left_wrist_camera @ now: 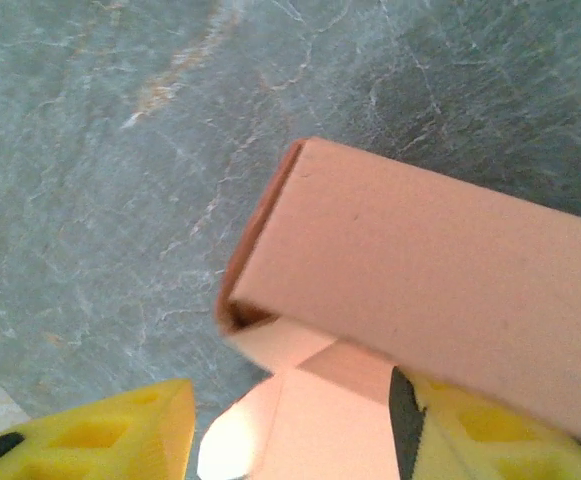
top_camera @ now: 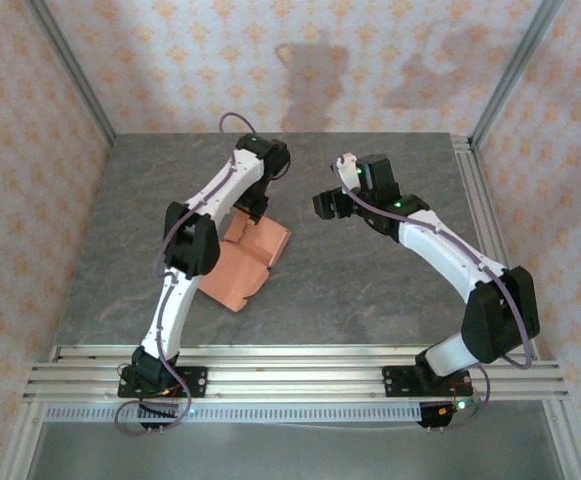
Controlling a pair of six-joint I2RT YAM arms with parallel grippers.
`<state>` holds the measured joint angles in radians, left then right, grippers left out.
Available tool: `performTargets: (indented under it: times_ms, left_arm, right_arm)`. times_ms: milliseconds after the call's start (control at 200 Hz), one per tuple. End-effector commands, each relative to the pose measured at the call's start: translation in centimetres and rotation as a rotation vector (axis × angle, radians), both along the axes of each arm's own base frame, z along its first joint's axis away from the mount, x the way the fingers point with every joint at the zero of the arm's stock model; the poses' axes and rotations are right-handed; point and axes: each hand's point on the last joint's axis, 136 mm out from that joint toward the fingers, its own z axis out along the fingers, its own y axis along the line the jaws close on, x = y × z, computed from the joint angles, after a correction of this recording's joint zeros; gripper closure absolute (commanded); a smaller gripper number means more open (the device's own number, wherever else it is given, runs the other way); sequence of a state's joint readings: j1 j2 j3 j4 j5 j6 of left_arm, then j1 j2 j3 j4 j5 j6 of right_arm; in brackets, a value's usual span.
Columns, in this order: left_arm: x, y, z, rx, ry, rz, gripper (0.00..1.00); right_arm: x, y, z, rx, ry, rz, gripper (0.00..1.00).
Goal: Fold the paper box
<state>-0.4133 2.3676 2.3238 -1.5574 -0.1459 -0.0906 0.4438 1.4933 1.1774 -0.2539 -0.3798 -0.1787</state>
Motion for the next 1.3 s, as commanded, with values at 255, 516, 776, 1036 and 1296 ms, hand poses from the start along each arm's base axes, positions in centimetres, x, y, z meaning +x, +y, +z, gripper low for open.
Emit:
performTargets:
  times_ms: [255, 516, 776, 1036, 1296]
  left_arm:
    - [-2.8, 5.0, 8.6, -0.272, -0.374, 0.335, 0.03]
    - [-9.1, 12.8, 7.6, -0.294, -0.539, 0.654, 0.0]
    - [-13.9, 14.7, 5.6, -0.289, -0.495, 0.683, 0.0]
    - [-13.7, 14.3, 5.5, -0.314, -0.491, 0.668, 0.0]
    - [-12.7, 13.9, 6.4, -0.348, -0.511, 0.651, 0.0]
  right_arm:
    - [0.6, 5.3, -1.4, -0.101, 0.024, 0.099, 0.21]
    - [-0.2, 13.4, -3.2, -0.306, -0.062, 0.184, 0.22]
    - [1.3, 16.3, -7.2, -0.527, -0.103, 0.172, 0.35]
    - [3.9, 14.6, -7.1, -0.554, -0.095, -0.058, 0.51]
    - [5.0, 8.8, -8.4, -0.365, 0.113, -0.333, 0.6]
